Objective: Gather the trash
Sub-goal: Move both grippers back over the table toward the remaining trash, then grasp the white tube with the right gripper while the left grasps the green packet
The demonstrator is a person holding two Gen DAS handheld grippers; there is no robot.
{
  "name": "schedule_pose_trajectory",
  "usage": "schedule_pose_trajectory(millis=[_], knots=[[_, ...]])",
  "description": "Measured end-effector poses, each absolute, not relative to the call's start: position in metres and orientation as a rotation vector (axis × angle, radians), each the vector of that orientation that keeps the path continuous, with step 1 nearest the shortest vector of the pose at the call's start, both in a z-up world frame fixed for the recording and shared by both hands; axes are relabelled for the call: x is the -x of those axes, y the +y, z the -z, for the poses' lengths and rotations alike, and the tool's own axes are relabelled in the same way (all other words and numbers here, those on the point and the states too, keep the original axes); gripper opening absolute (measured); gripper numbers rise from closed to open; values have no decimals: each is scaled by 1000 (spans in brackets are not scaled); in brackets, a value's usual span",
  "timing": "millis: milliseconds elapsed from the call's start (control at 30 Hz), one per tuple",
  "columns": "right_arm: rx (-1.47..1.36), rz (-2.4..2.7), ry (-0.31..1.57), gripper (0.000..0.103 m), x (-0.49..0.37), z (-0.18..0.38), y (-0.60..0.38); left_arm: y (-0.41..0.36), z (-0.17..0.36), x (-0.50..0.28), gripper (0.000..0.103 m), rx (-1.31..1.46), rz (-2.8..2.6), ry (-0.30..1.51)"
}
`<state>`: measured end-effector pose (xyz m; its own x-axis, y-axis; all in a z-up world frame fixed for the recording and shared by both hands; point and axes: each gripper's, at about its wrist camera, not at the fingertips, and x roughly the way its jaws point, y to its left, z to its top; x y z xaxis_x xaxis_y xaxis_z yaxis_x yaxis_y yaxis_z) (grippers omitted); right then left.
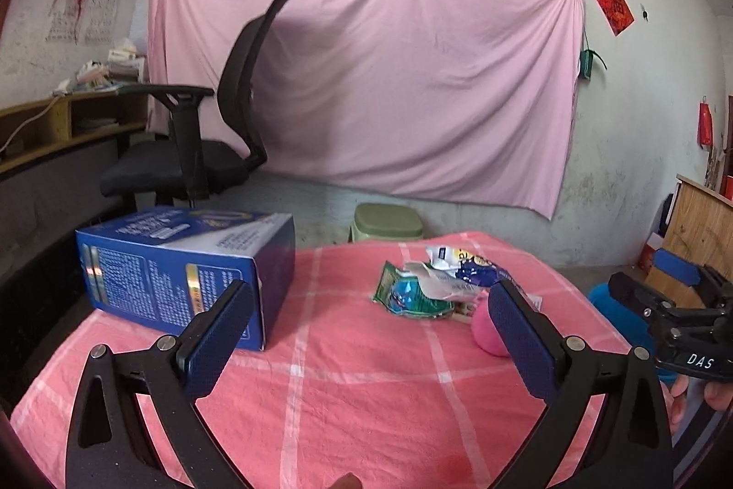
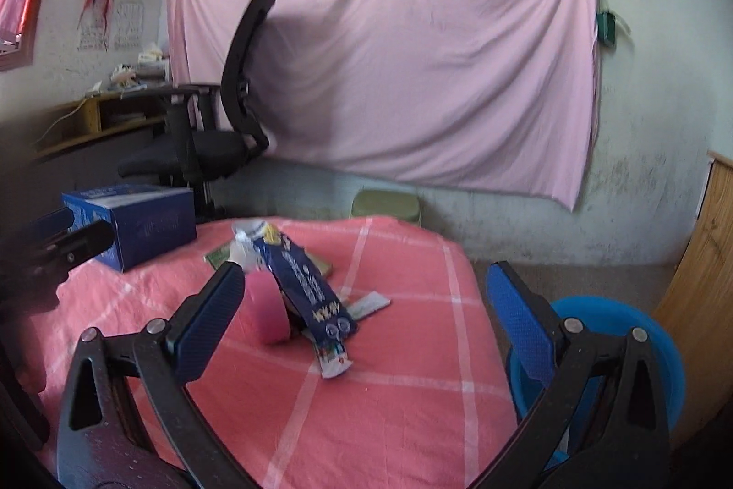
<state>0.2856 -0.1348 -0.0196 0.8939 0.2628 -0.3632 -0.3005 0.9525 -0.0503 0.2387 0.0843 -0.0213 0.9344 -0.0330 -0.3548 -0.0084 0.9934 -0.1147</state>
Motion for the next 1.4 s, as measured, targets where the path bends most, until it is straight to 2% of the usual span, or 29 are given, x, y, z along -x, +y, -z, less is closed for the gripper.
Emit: schedule_pose_trajectory(millis=[200, 267, 333, 467, 633, 767, 867, 1000, 1200, 1233, 1400], knots=[[98, -320, 525, 103, -306, 36, -138, 76, 32, -264, 97, 102, 64, 467], [100, -339, 574, 99, -311, 41, -137, 77, 36, -279, 87, 103, 80, 517], [101, -351, 613, 92, -315, 45, -137, 79, 42, -295, 81, 121, 97, 577], [110, -376, 672, 86, -320, 51, -133, 89, 51, -321, 69, 200, 112, 660], [141, -393, 729, 75, -325, 57, -126, 94, 56, -345, 56, 232, 115, 702], [154, -415, 787, 71, -331, 66, -122, 94, 62, -361, 45, 234, 131, 754], [166, -421, 827, 66, -335, 72, -120, 96, 68, -371, 42, 254, 137, 797], [174, -415, 835, 47, -334, 72, -122, 100, 71, -375, 33, 299, 163, 806], [175, -405, 838, 39, -329, 71, -122, 104, 73, -381, 5, 332, 205, 838], [173, -403, 835, 36, -327, 70, -123, 105, 74, -381, 3, 334, 214, 843], [138, -417, 829, 33, -323, 67, -129, 105, 72, -379, 0, 339, 225, 826]])
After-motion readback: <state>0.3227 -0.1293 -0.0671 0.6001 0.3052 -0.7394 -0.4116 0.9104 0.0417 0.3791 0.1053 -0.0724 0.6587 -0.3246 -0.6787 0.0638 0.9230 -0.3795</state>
